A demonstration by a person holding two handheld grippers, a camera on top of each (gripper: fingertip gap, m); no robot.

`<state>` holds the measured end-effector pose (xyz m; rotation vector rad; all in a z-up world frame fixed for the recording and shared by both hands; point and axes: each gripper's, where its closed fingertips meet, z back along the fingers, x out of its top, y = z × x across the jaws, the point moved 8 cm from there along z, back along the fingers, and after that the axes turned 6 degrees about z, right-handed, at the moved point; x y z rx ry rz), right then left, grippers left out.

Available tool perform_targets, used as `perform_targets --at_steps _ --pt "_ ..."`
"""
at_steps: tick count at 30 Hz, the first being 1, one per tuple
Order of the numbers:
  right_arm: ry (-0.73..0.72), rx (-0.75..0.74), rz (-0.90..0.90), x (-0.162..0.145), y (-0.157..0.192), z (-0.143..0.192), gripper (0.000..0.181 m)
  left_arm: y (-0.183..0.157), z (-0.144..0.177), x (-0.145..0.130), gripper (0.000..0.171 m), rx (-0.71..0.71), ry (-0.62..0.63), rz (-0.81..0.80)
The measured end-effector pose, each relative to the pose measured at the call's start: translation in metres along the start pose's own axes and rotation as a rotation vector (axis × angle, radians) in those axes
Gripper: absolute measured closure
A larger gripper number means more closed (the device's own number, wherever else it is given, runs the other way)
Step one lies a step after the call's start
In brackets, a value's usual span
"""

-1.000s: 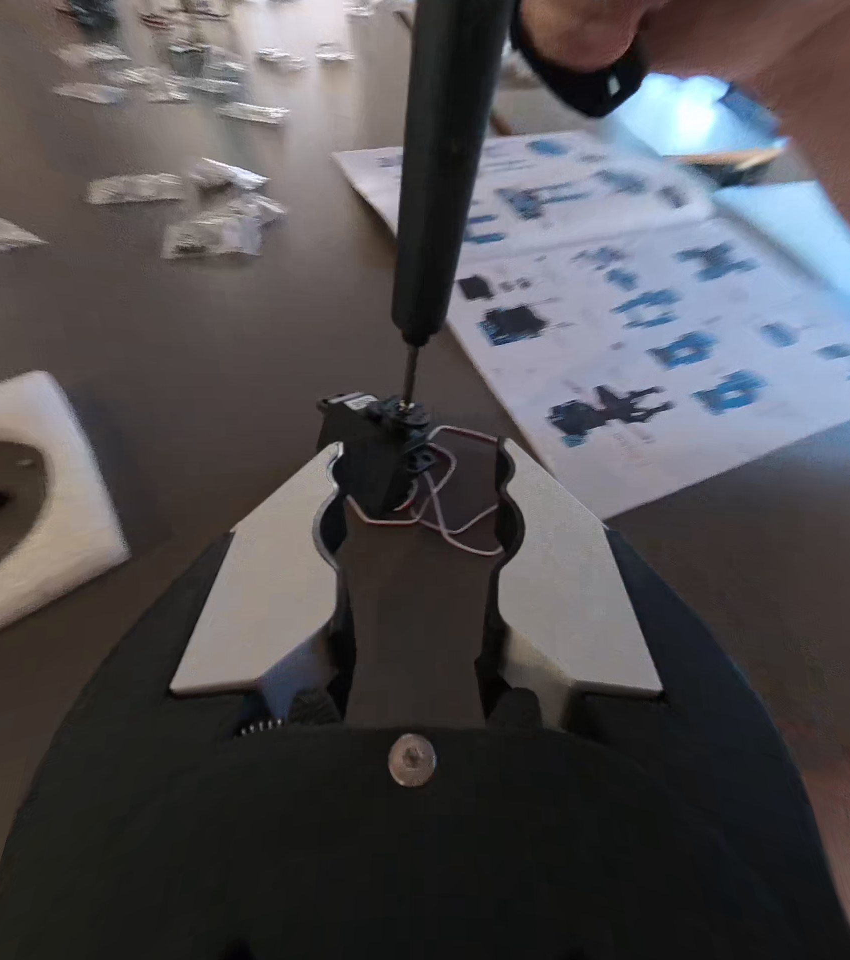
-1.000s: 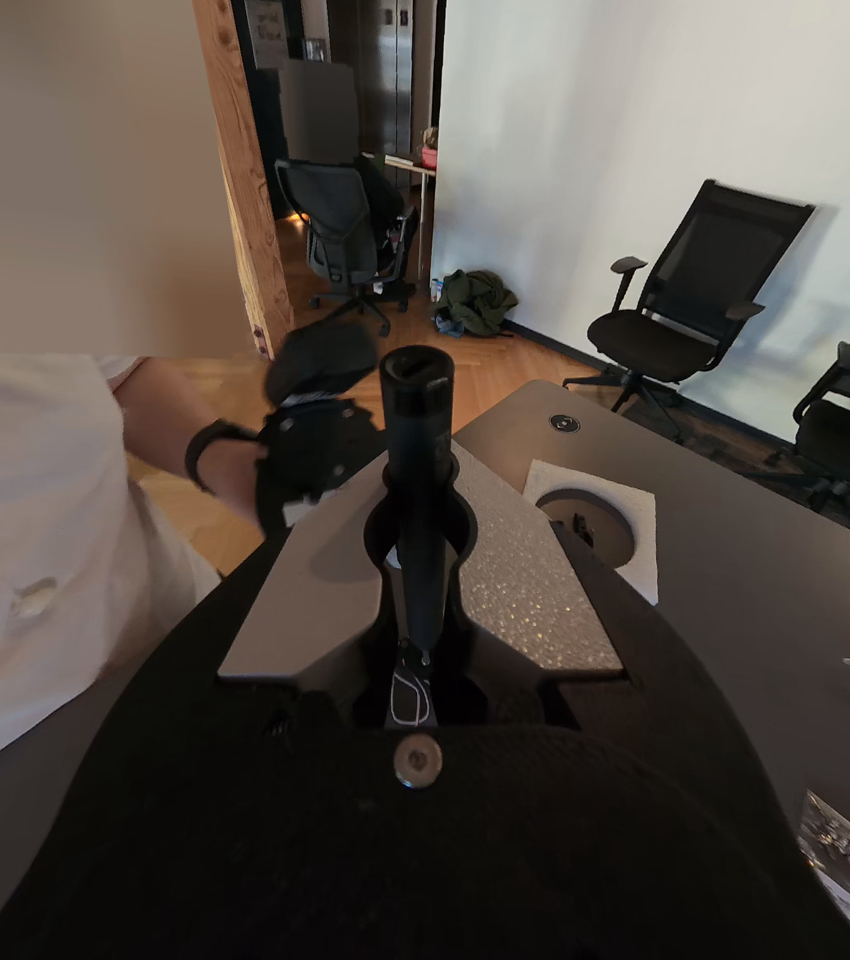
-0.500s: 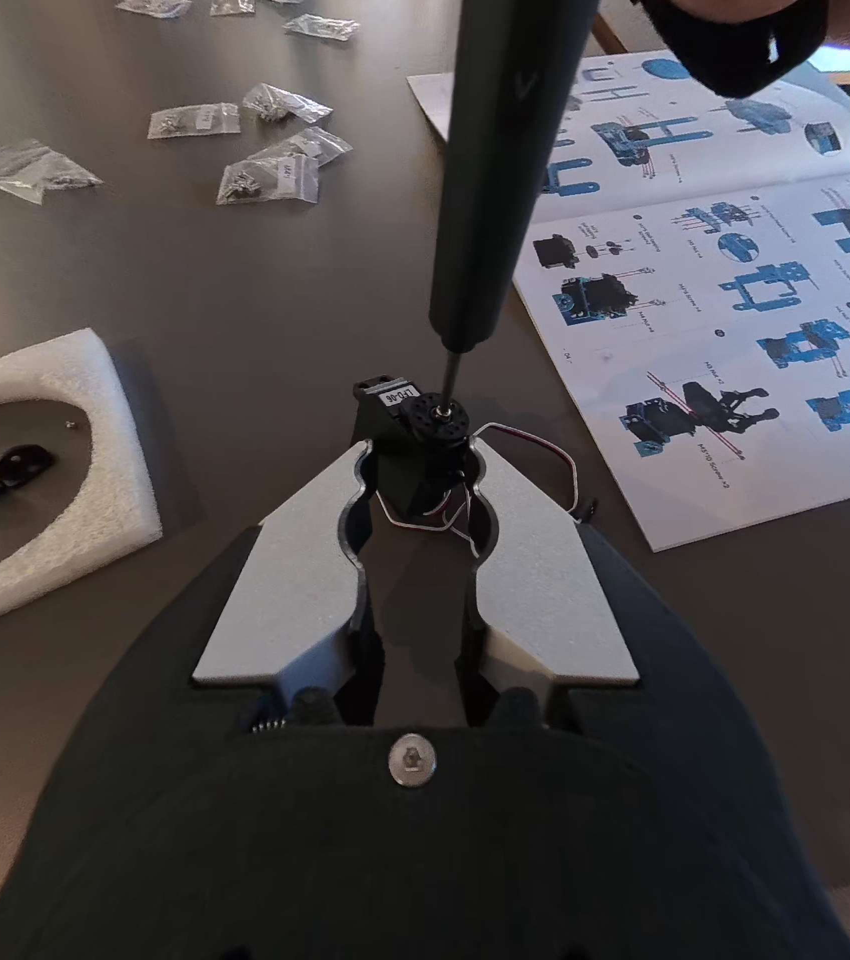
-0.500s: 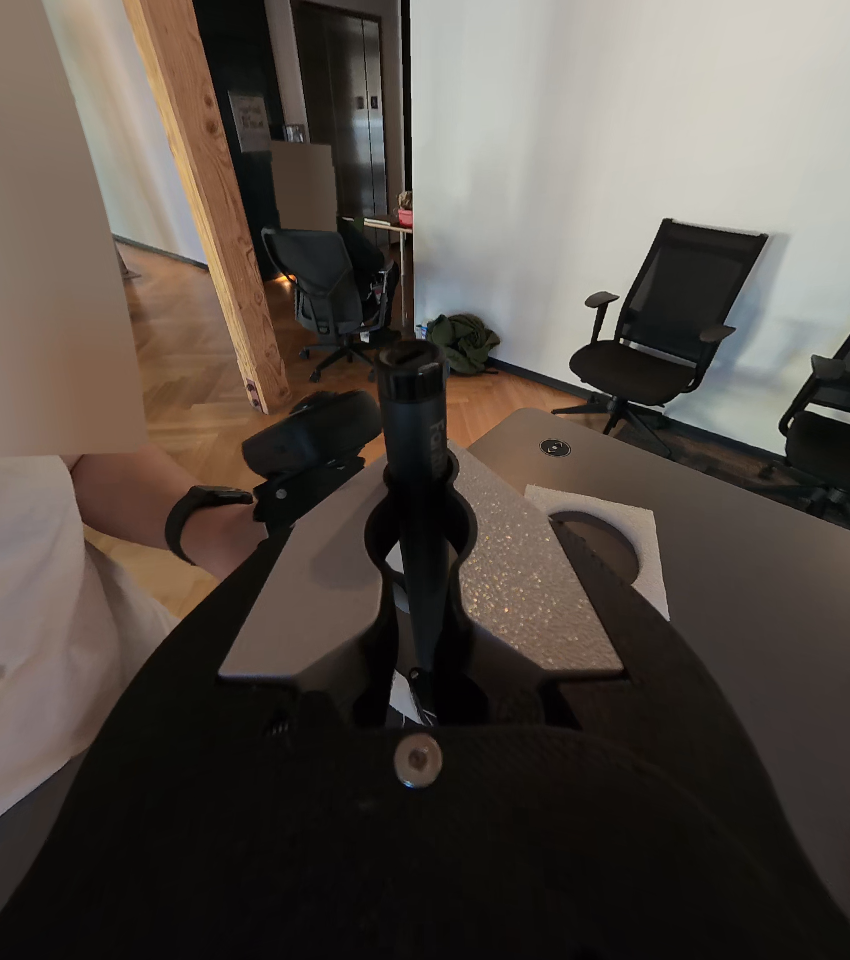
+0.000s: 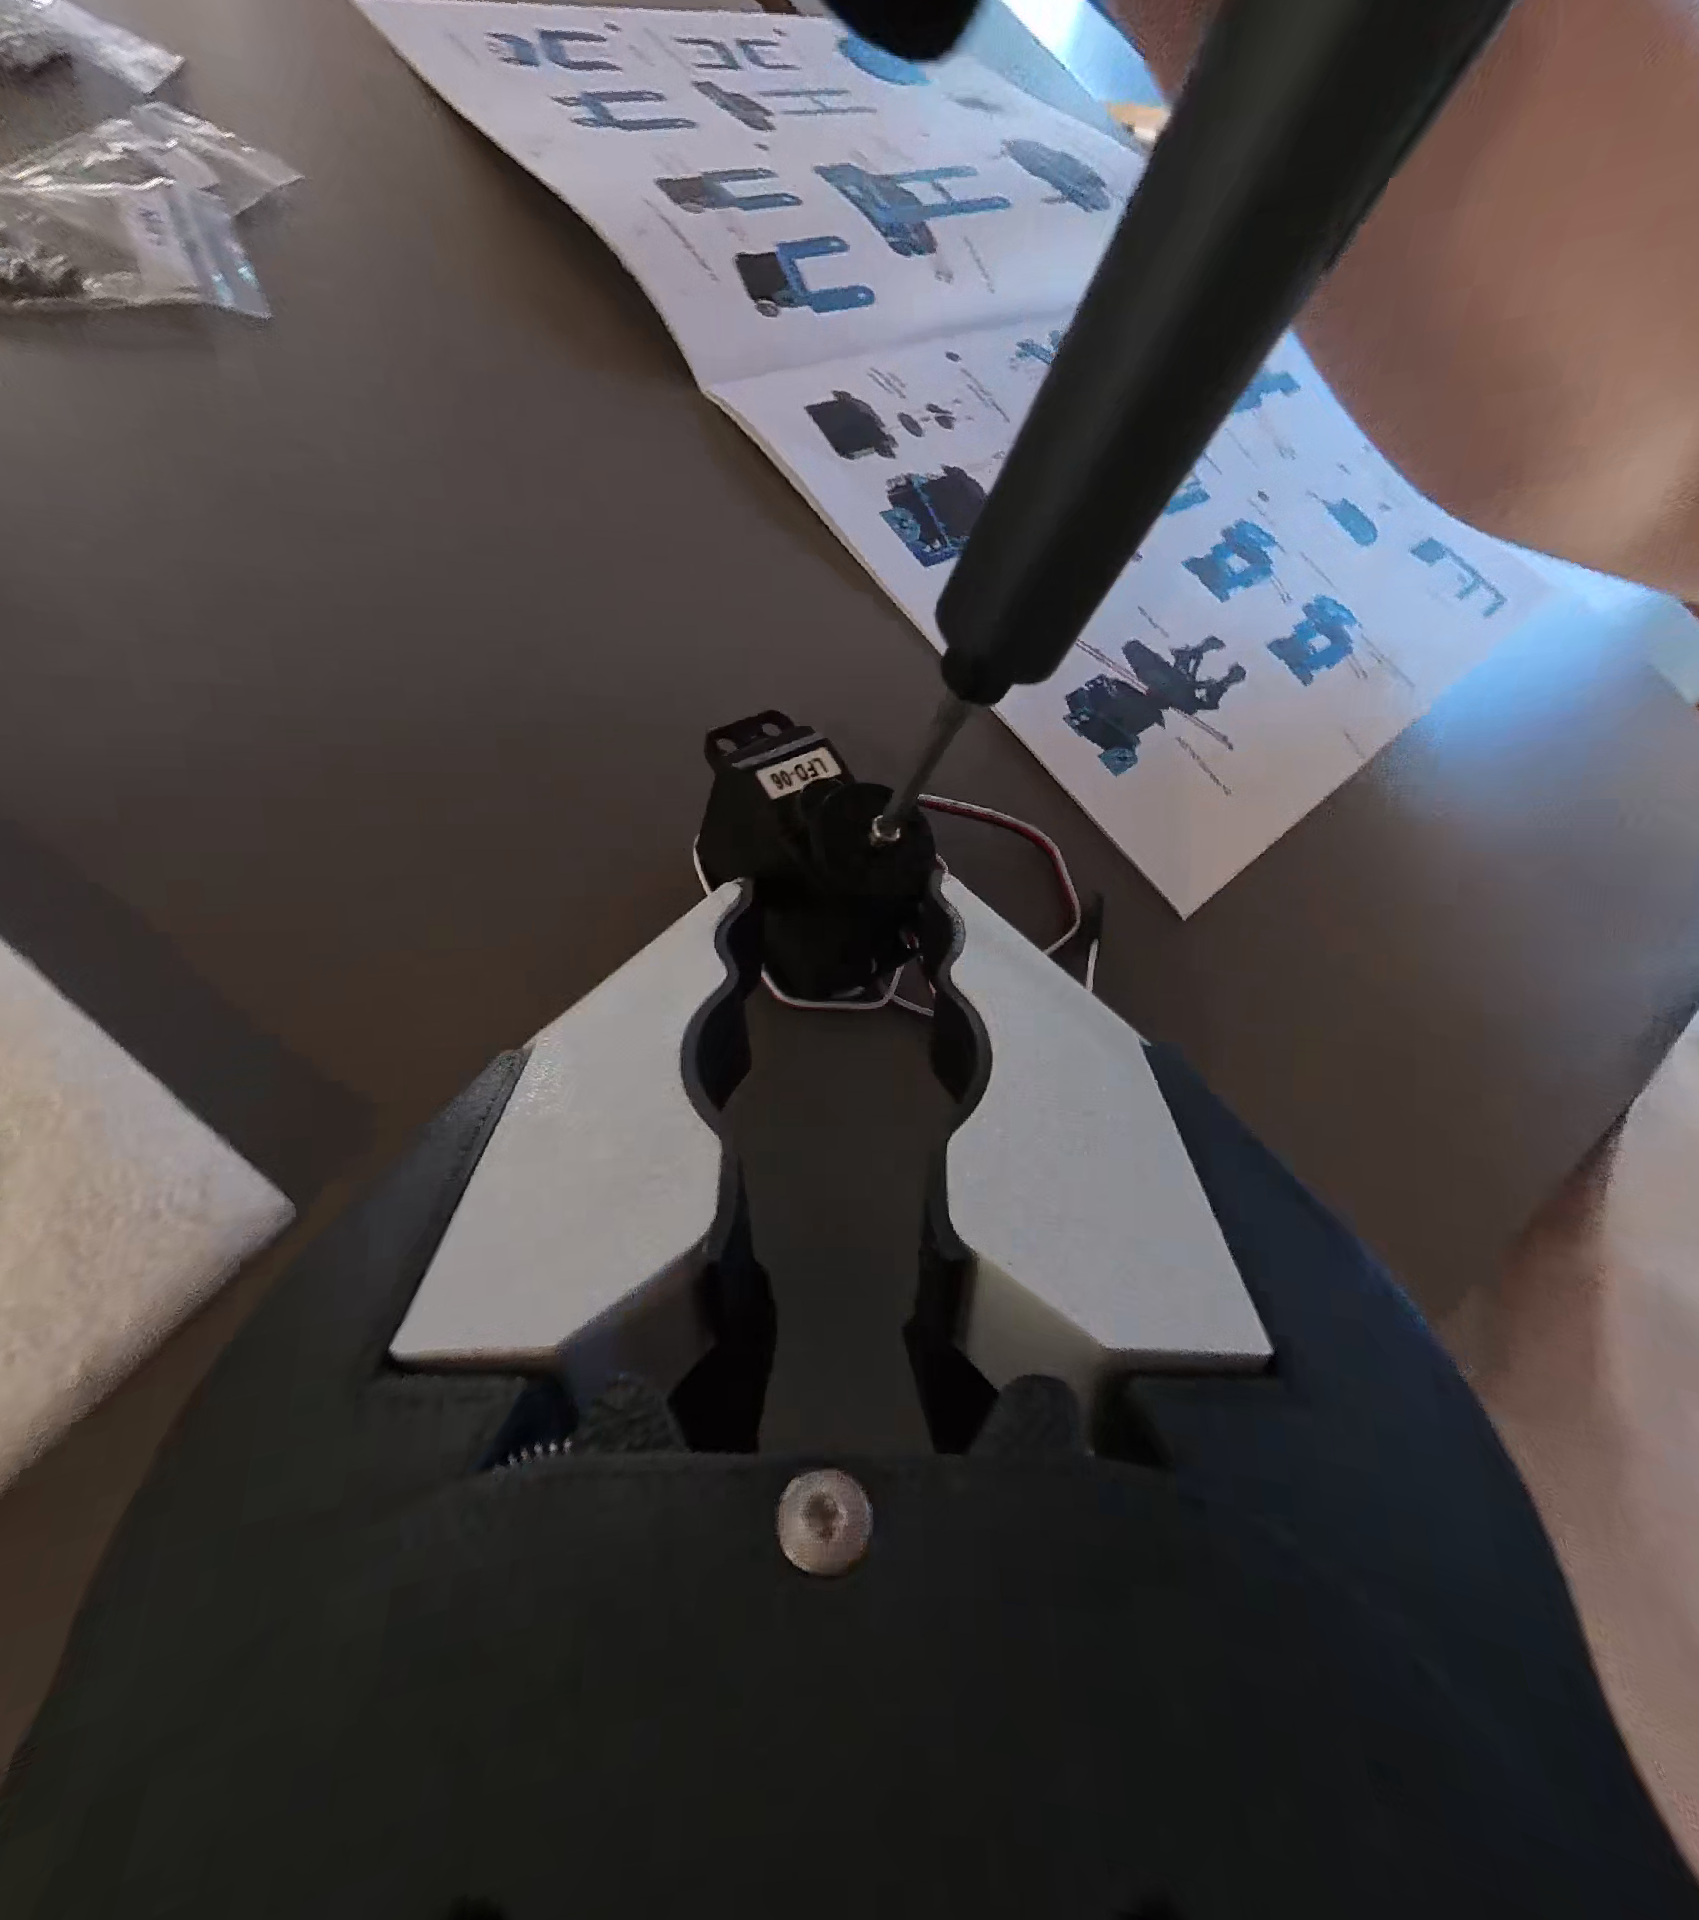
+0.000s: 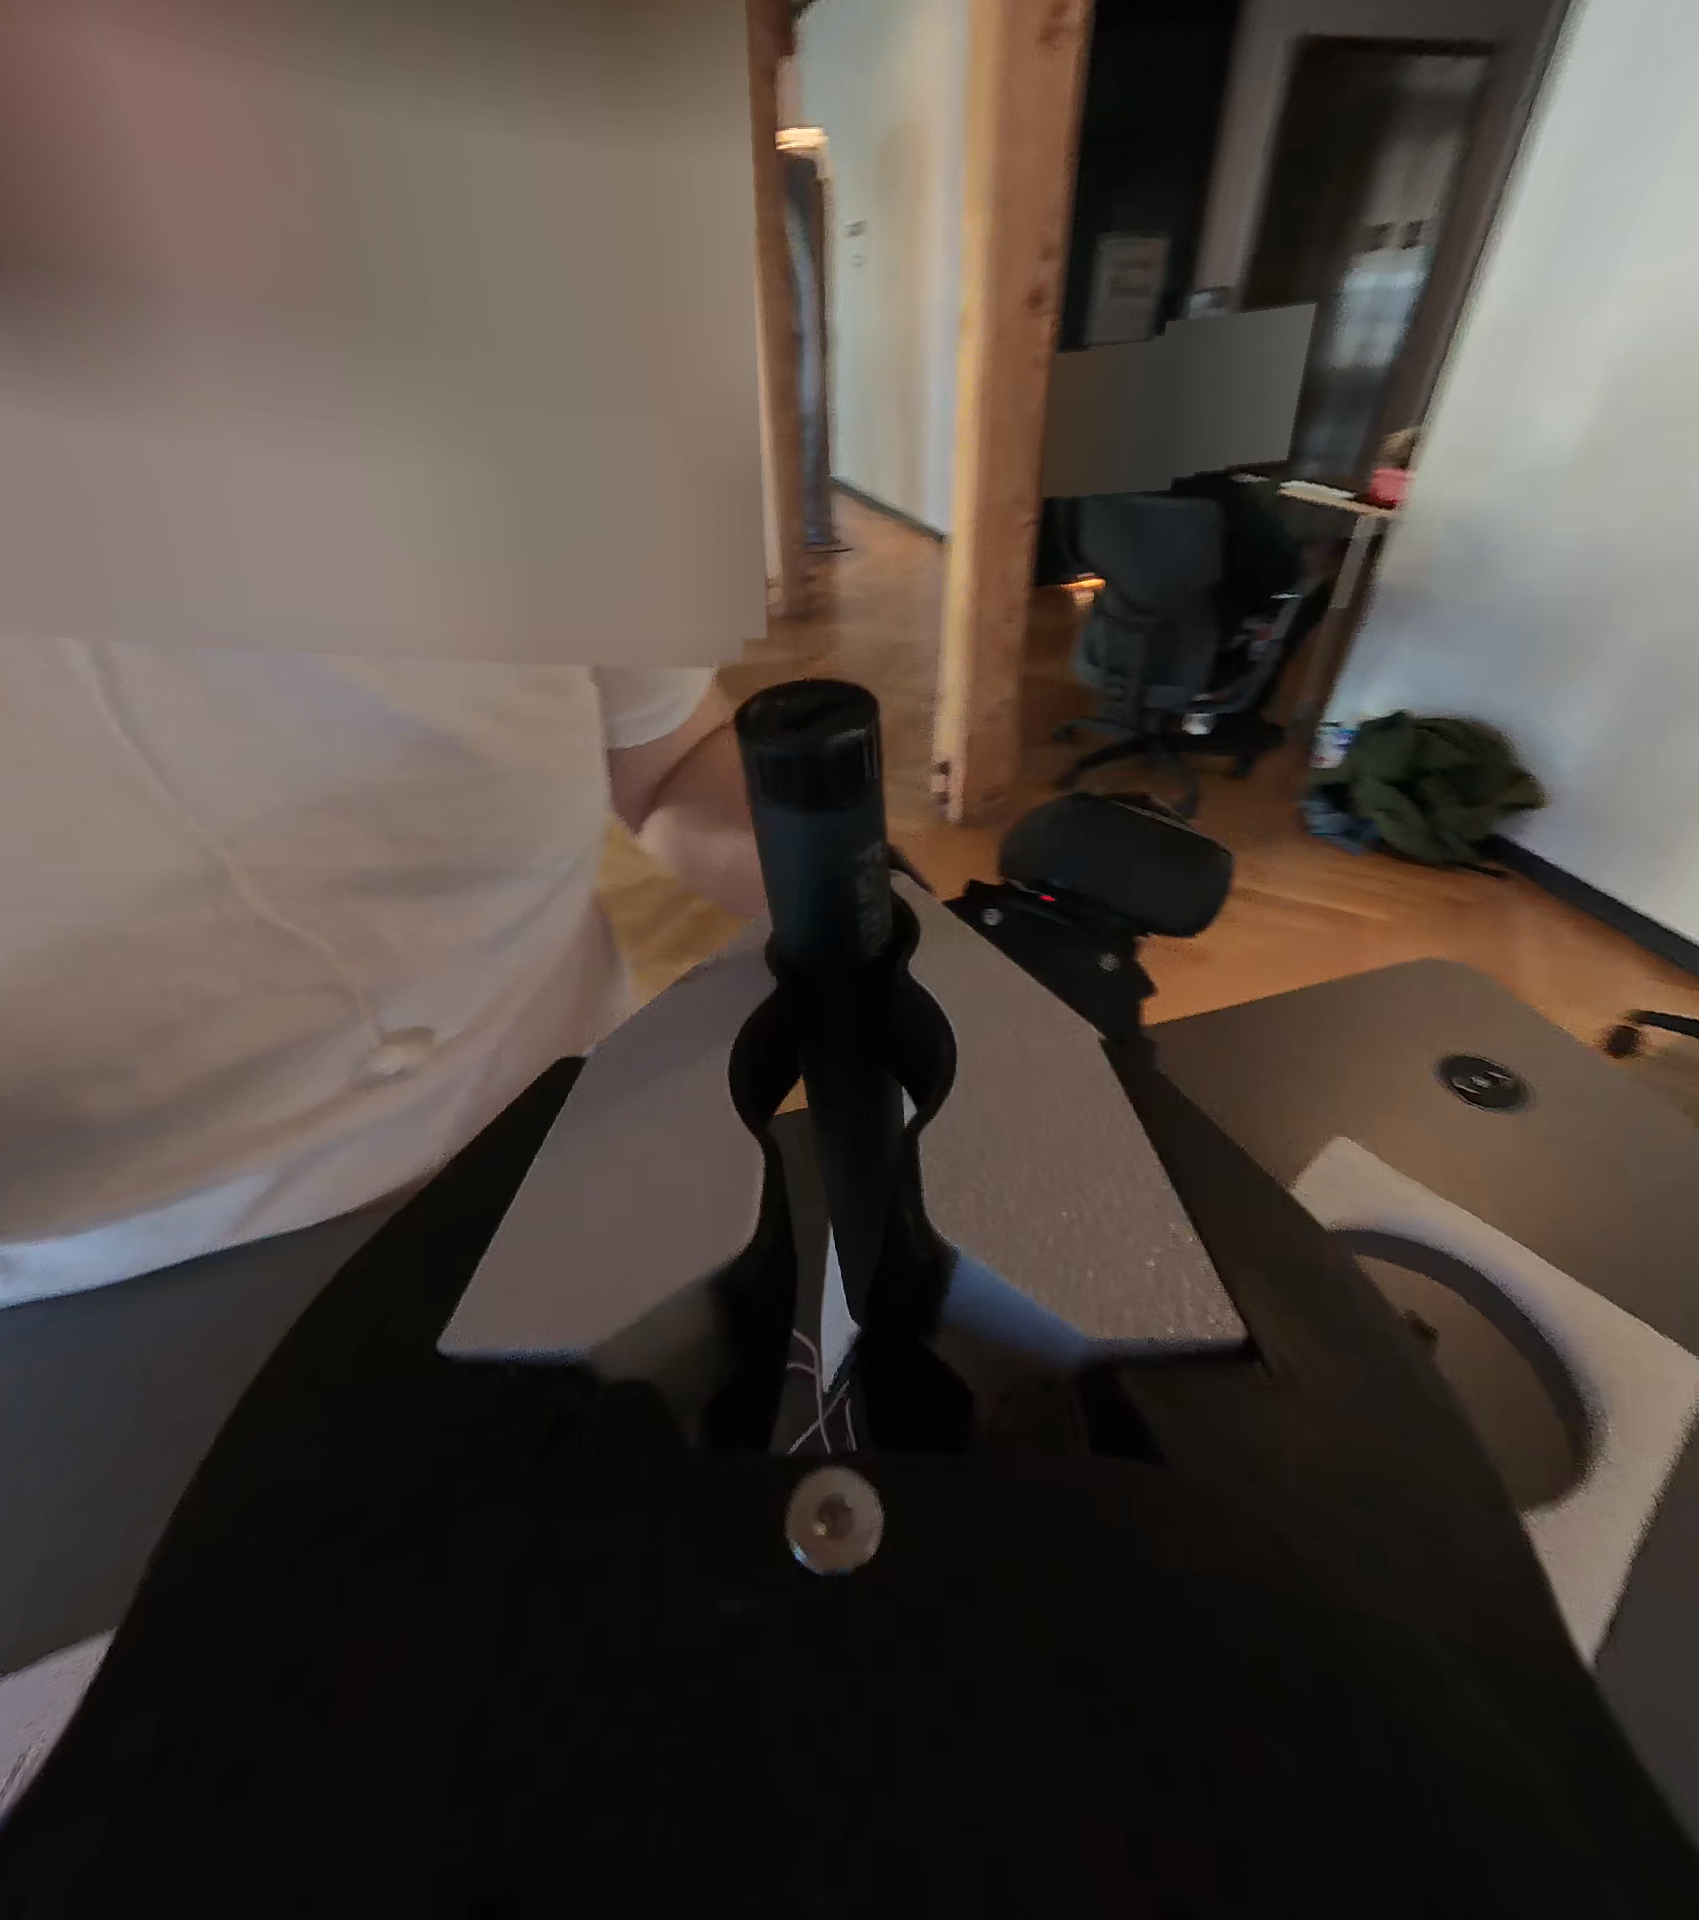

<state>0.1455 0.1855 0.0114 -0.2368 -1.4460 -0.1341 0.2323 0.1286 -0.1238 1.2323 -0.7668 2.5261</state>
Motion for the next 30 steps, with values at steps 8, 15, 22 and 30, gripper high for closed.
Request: perform_targets --at_steps 8,15,22,30 --pt "-0.009 0.469 -0.027 0.001 -0.021 -0.005 0.172 0.005 -0.009 0.008 0.142 -0.109 0.053 -0.127" --pt "-0.117 0.755 0.002 0.002 -0.037 -0.004 0.173 0.010 -0.010 0.011 0.142 -0.158 0.076 -0.149" --pt "-0.108 0.610 0.009 0.022 -0.034 0.017 0.172 0.008 -0.009 0.012 0.126 -0.178 0.071 -0.107" --pt "-0.081 -0.111 -0.323 0.035 -0.007 0.067 0.174 0.002 0.012 0.022 0.129 -0.214 -0.046 -0.122"
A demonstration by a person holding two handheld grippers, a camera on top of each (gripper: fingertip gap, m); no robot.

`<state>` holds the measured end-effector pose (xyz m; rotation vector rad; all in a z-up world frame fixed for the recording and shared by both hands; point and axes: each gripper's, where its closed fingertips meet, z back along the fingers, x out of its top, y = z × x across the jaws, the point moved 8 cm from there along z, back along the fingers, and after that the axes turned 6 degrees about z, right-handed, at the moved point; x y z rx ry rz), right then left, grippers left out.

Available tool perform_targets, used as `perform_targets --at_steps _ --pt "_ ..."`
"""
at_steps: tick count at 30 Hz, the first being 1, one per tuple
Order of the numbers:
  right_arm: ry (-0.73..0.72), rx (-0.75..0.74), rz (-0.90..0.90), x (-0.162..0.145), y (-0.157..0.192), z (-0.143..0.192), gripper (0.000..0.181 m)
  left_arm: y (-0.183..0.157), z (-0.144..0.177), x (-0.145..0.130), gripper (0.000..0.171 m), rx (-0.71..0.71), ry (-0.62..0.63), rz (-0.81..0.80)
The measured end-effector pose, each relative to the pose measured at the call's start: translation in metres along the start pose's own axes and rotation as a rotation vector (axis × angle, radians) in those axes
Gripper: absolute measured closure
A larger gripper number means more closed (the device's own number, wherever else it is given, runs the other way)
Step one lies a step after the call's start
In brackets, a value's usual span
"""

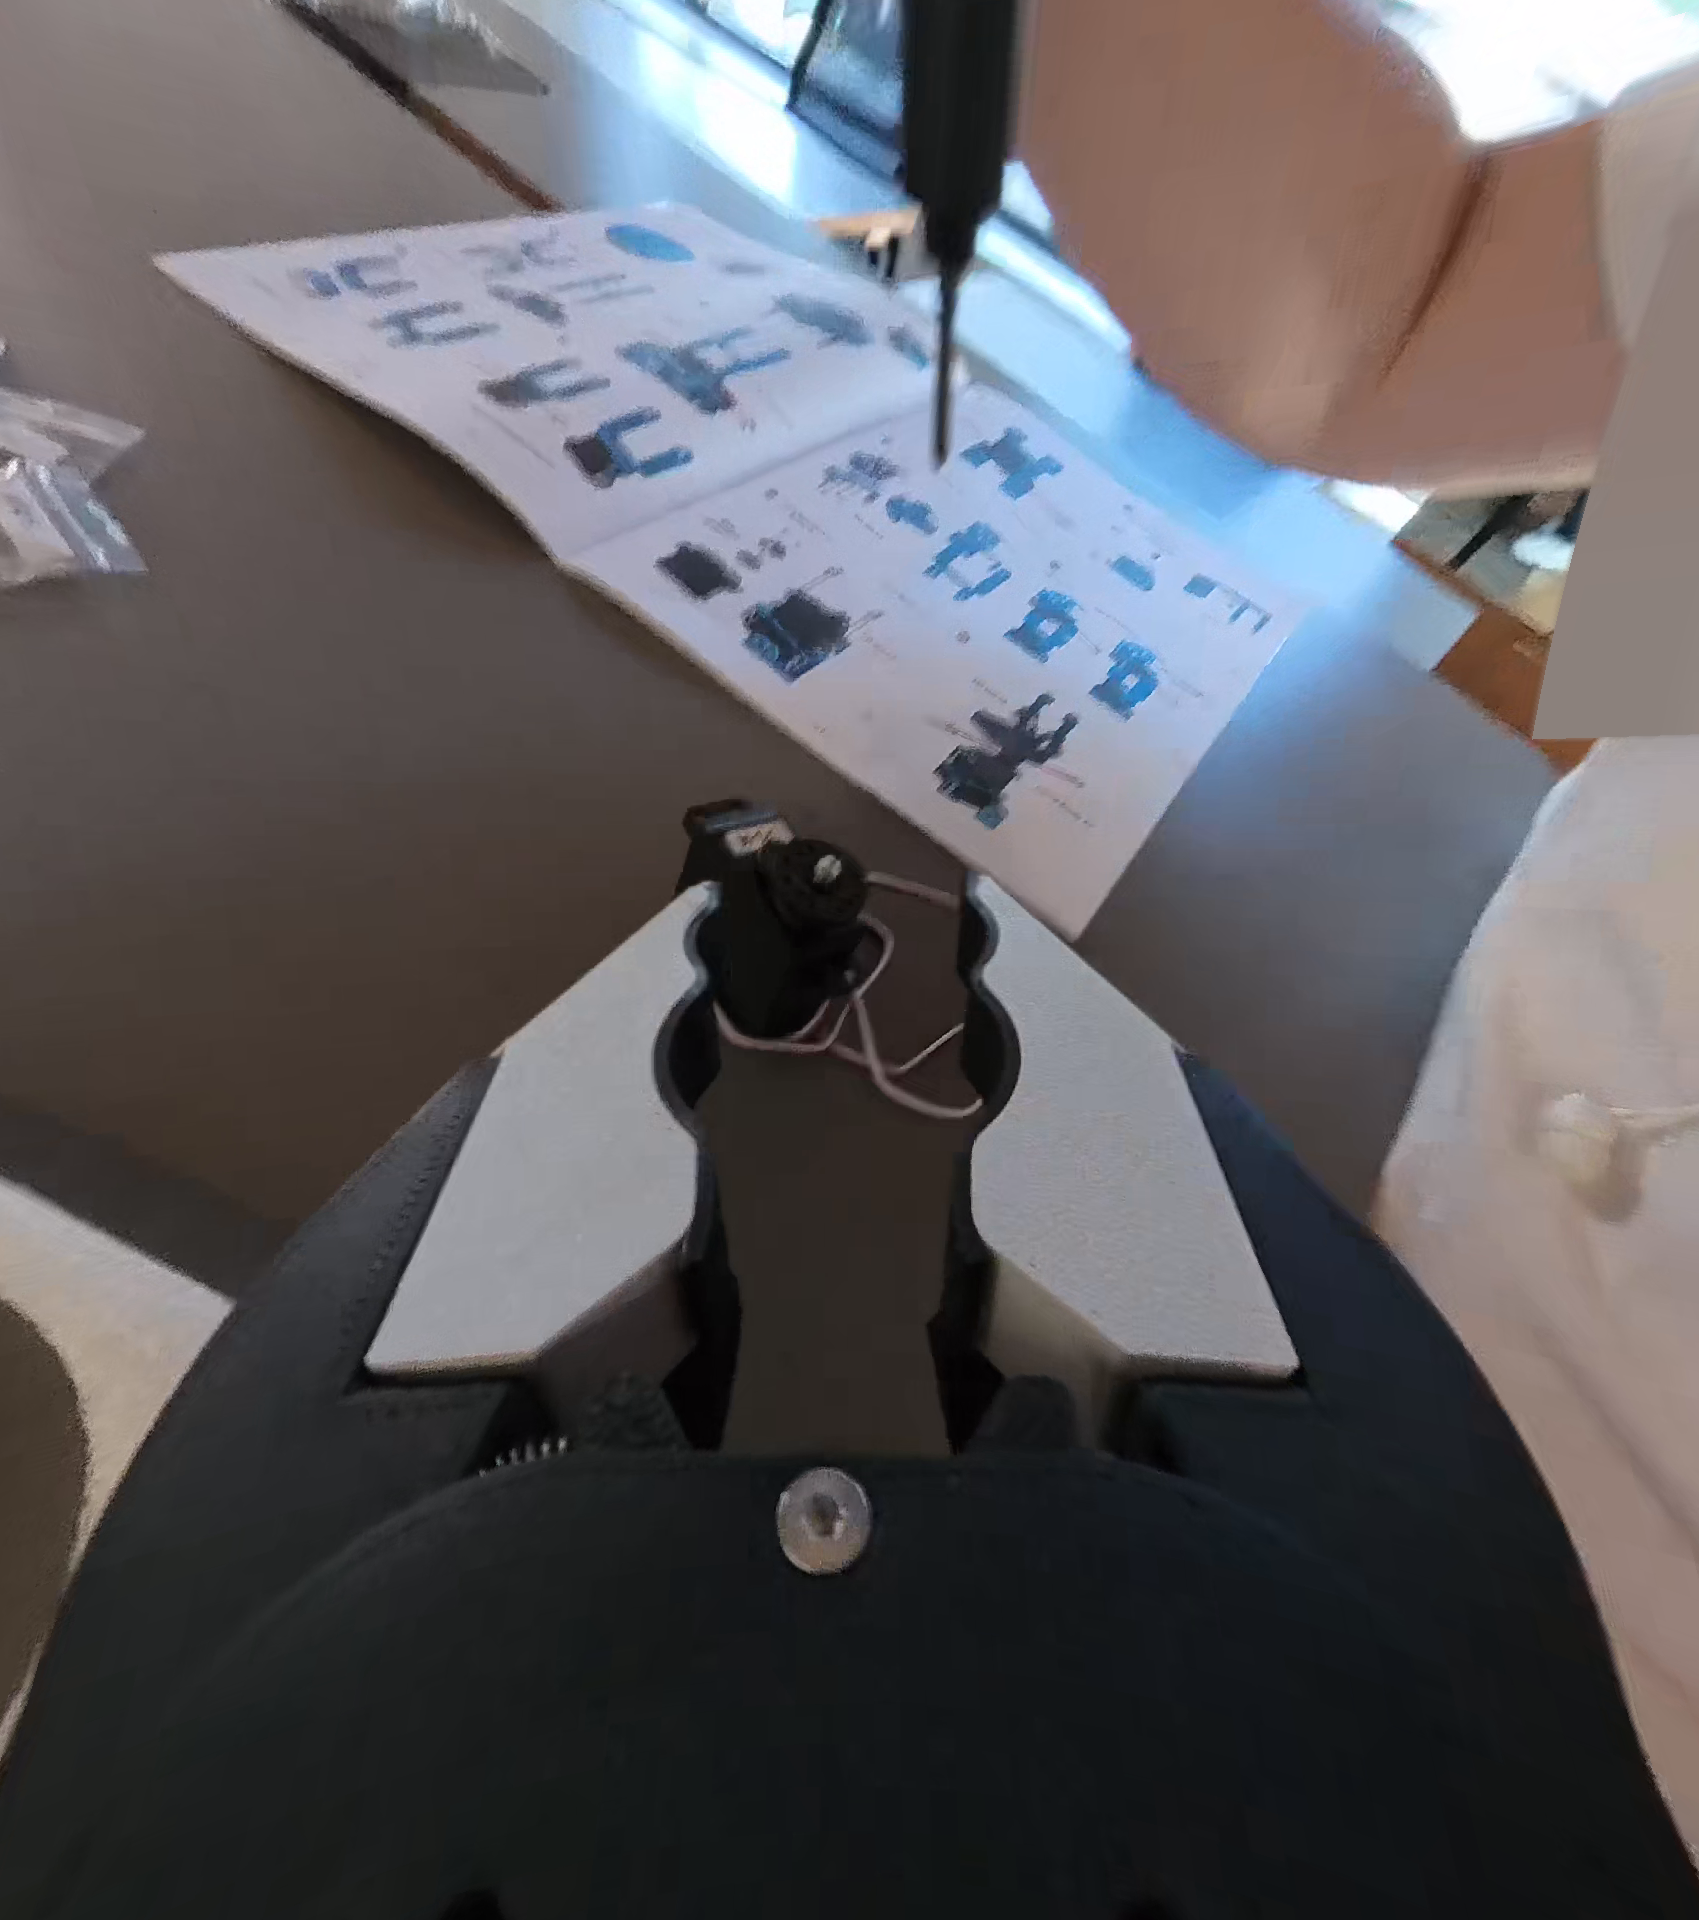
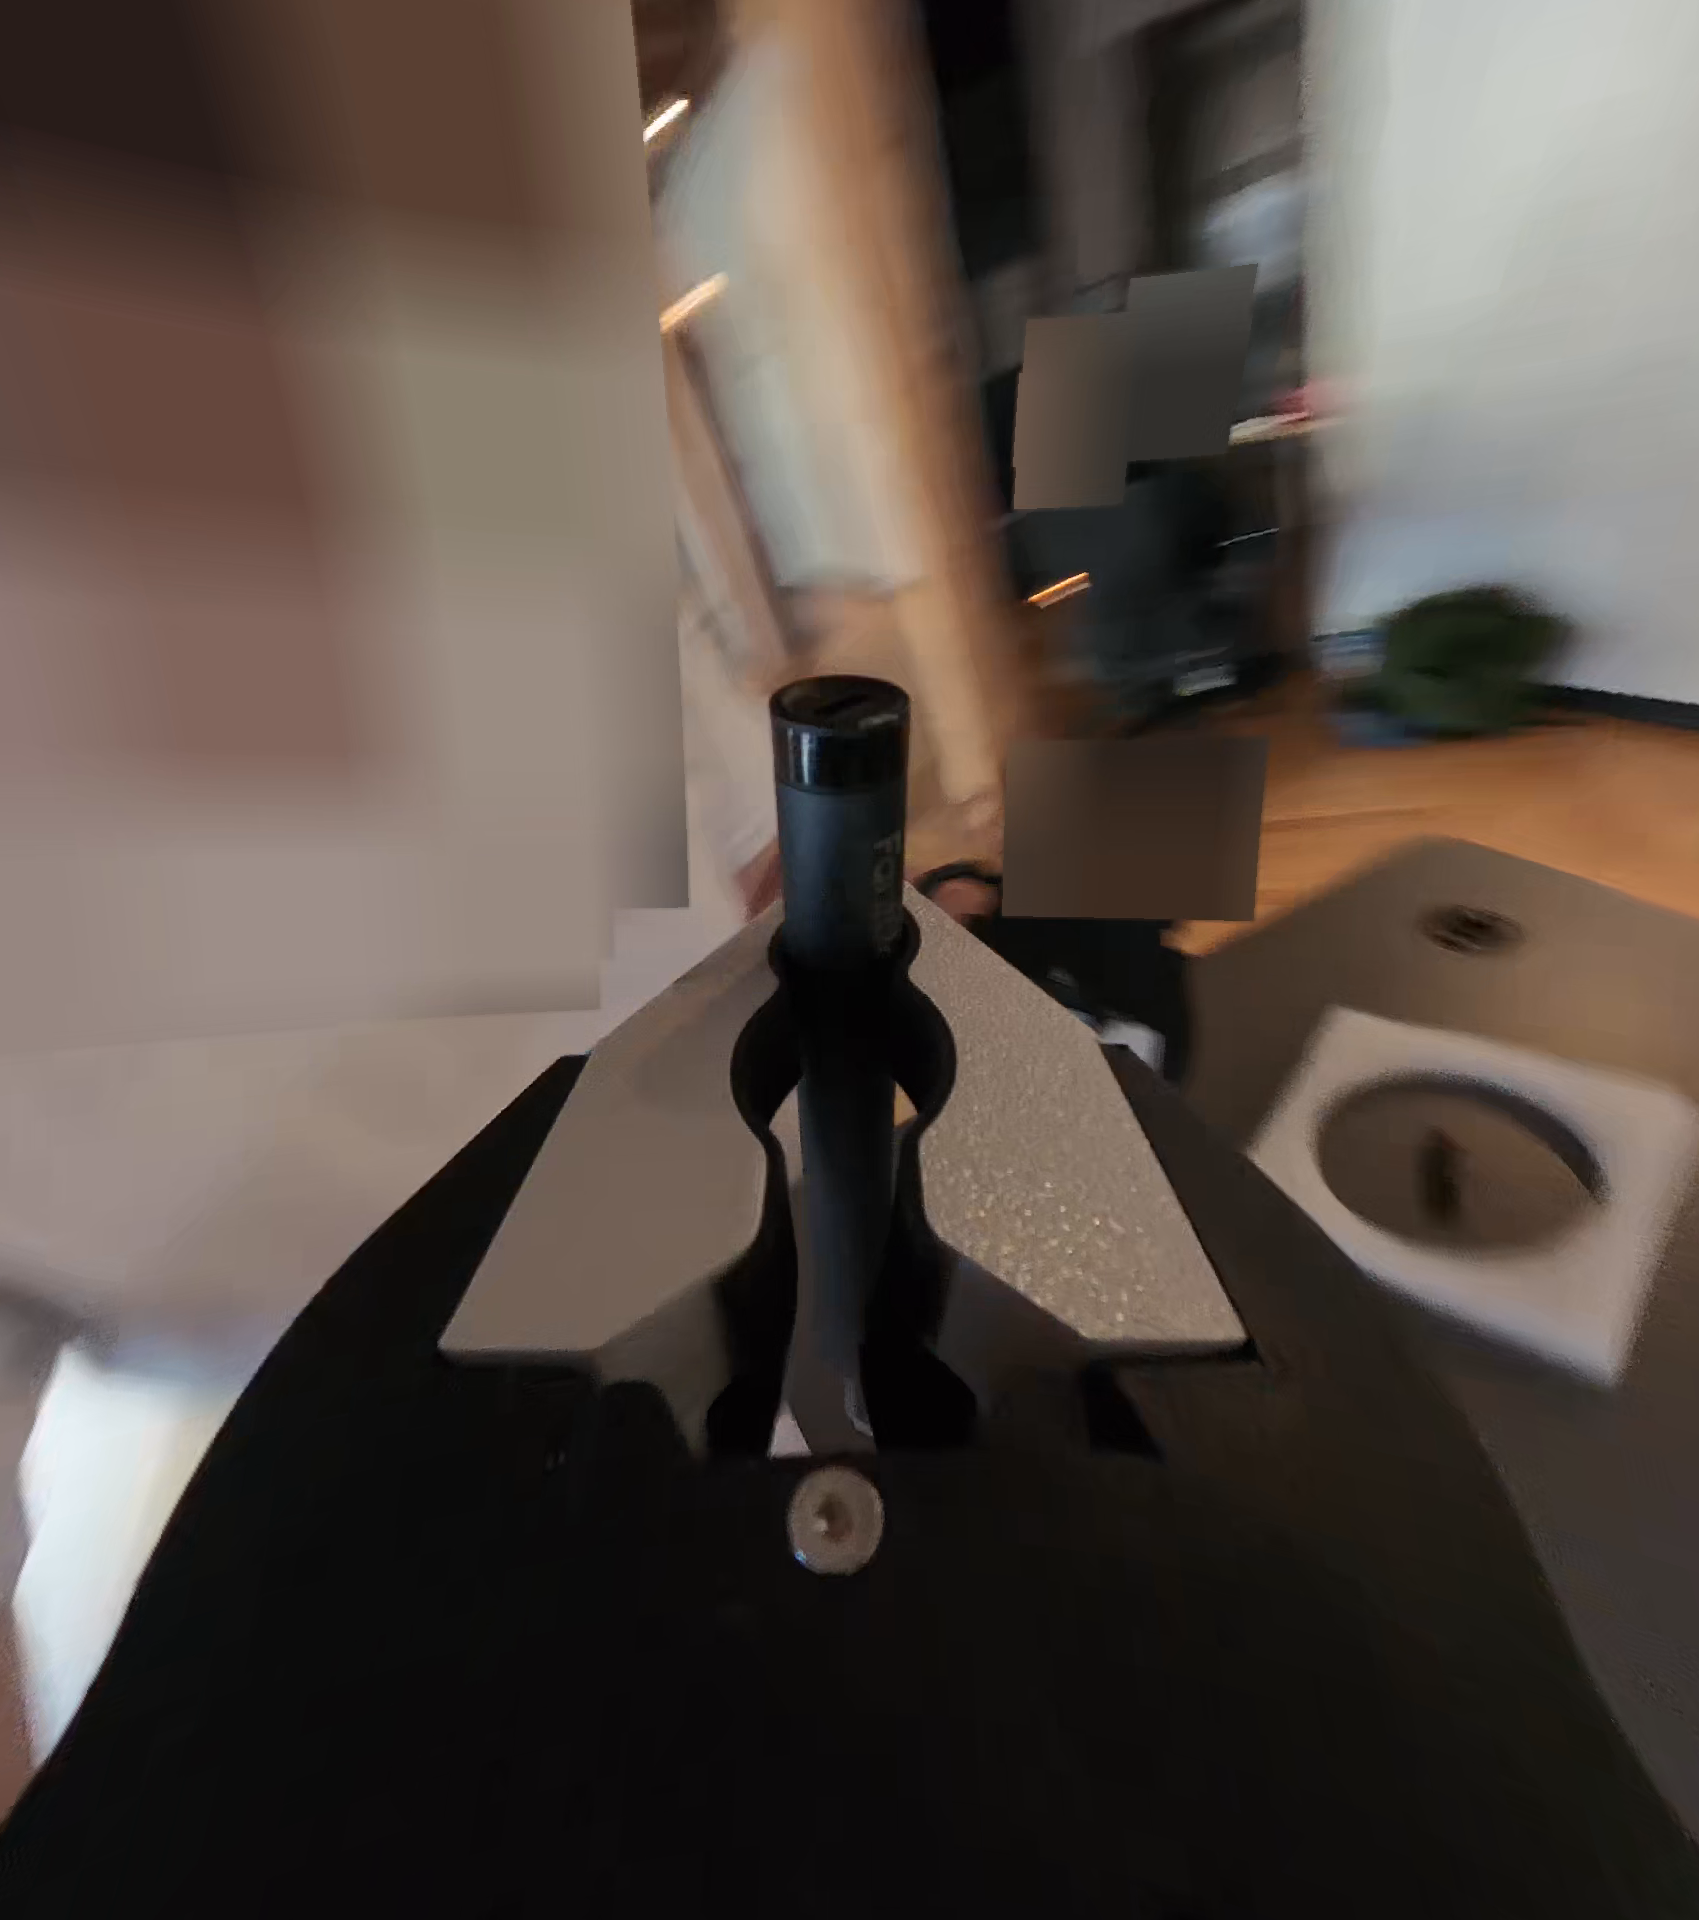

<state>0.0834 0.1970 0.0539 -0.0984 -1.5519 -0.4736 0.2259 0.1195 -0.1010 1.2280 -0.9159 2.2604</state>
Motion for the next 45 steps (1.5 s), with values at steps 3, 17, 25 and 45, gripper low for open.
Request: perform_targets --at_steps 3,17,25,45 --pt "-0.141 -0.222 -0.138 -0.010 0.005 0.010 0.173 -0.007 0.005 0.023 0.136 -0.108 -0.108 0.021" --pt "-0.460 -0.516 -0.303 -0.047 -0.022 -0.028 0.173 0.018 -0.007 0.082 0.162 -0.698 -0.189 0.251" --pt "-0.361 -0.907 -0.243 -0.082 -0.008 0.010 0.150 0.060 0.010 0.056 0.163 -0.322 0.143 0.445" --pt "0.266 -1.127 -0.150 -0.147 0.038 -0.070 0.174 0.076 -0.032 0.022 0.162 0.250 0.540 0.592"
